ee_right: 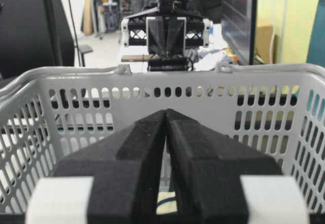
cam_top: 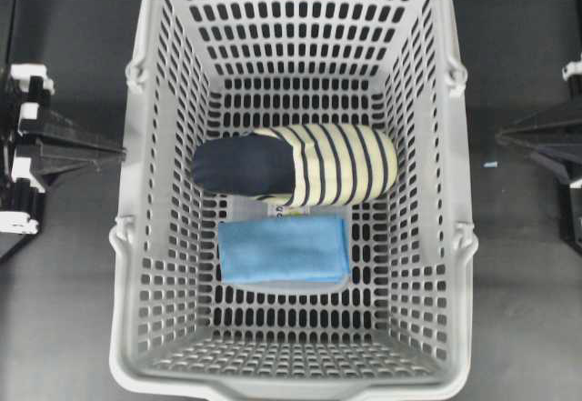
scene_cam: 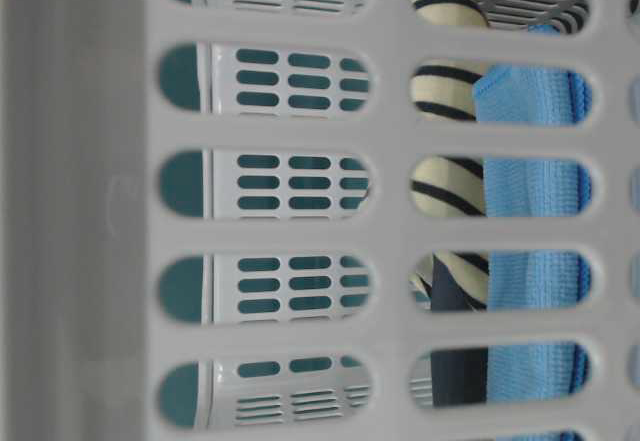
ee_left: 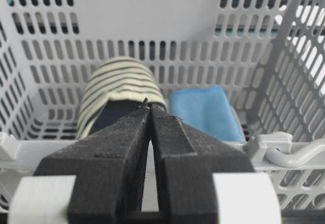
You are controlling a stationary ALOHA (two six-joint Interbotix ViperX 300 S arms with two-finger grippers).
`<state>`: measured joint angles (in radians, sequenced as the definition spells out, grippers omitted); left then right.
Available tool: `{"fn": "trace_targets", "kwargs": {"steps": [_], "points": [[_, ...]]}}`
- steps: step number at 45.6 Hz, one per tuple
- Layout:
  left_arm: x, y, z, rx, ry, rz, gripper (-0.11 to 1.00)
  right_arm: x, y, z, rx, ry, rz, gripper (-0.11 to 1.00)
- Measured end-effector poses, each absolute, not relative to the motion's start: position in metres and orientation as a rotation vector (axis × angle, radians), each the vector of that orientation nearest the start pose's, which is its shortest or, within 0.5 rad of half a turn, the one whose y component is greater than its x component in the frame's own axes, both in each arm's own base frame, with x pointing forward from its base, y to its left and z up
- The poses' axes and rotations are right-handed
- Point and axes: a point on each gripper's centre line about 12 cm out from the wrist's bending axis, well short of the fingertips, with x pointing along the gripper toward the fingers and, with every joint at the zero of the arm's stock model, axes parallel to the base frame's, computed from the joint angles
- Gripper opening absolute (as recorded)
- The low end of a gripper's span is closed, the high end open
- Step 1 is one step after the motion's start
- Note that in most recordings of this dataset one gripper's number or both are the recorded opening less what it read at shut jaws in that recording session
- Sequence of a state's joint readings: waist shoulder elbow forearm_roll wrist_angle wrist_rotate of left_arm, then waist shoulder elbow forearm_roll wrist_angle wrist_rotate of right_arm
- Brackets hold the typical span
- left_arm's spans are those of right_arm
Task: Pick up the blue cloth from the shopping basket with the left arm.
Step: 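Move the left gripper over the basket toward the blue cloth, then lower the left gripper into the basket and close on the blue cloth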
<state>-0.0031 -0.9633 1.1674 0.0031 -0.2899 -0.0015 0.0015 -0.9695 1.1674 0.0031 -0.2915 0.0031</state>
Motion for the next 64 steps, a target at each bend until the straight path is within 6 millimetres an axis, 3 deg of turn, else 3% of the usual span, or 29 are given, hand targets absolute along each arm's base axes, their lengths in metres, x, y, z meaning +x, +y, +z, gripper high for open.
{"fn": "trace_targets", "kwargs": {"steps": [3, 11, 17, 32, 34, 43, 47, 51, 59, 64], "points": [[0.200, -0.001, 0.299, 0.003, -0.077, -0.008, 0.01, 0.198, 0.000, 0.298, 0.008, -0.092, 0.001, 0.01], [0.205, -0.003, 0.343, 0.010, -0.043, -0.016, 0.00, 0.200, 0.000, 0.294, 0.057, -0.014, 0.001, 0.01], [0.211, -0.005, 0.364, 0.013, 0.037, -0.021, 0.00, 0.201, 0.000, 0.292, 0.090, 0.069, -0.001, 0.01], [0.251, -0.013, 0.399, 0.021, 0.343, -0.041, 0.00, 0.201, 0.001, 0.292, 0.104, 0.152, -0.004, 0.03], [0.257, -0.015, 0.398, 0.023, 0.383, -0.046, 0.00, 0.201, 0.001, 0.293, 0.102, 0.150, -0.004, 0.11], [0.290, -0.020, 0.387, 0.028, 0.554, -0.053, 0.00, 0.202, 0.001, 0.294, 0.108, 0.141, -0.003, 0.67], [0.311, -0.023, 0.380, 0.014, 0.627, -0.047, 0.02, 0.202, 0.001, 0.294, 0.108, 0.141, -0.003, 0.79], [0.330, -0.025, 0.376, 0.004, 0.676, -0.043, 0.18, 0.202, 0.001, 0.294, 0.108, 0.141, -0.003, 0.75], [0.365, -0.040, 0.366, 0.018, 0.769, -0.068, 0.71, 0.202, 0.000, 0.294, 0.109, 0.141, -0.009, 0.74], [0.387, -0.056, 0.358, 0.030, 0.818, -0.096, 0.89, 0.202, -0.001, 0.294, 0.109, 0.141, -0.013, 0.74]]}}
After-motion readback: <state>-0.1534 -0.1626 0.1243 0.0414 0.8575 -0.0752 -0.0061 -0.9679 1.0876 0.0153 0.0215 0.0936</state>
